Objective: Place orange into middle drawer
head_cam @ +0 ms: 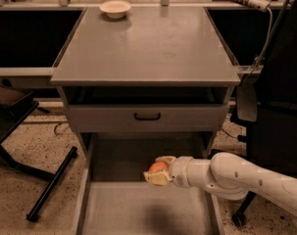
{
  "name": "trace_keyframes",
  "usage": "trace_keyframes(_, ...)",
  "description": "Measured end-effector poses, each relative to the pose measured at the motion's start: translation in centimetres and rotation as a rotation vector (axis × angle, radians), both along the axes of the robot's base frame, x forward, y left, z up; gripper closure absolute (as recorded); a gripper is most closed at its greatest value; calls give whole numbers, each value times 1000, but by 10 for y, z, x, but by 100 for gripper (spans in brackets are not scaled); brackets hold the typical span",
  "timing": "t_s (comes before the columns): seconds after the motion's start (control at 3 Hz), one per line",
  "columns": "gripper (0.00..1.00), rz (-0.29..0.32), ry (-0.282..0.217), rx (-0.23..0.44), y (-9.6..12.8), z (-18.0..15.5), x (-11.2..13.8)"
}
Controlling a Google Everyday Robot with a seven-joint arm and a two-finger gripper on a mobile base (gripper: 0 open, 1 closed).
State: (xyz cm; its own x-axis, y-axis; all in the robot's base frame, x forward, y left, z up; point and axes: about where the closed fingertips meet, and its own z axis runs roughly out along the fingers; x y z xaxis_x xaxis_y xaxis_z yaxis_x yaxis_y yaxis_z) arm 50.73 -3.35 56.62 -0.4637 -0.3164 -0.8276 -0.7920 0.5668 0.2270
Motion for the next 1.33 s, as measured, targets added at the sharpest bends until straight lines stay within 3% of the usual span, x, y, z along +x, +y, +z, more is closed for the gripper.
trace_keyframes(0.33, 100, -18, 31, -20, 8, -37, 7)
trace_keyframes(0.67, 100, -23, 95, 1, 18, -69, 4)
trace_keyframes(1.0, 100, -17, 187, 57, 27, -95, -8)
trace_keyframes(1.33, 100, 29, 273, 131, 46, -121, -30)
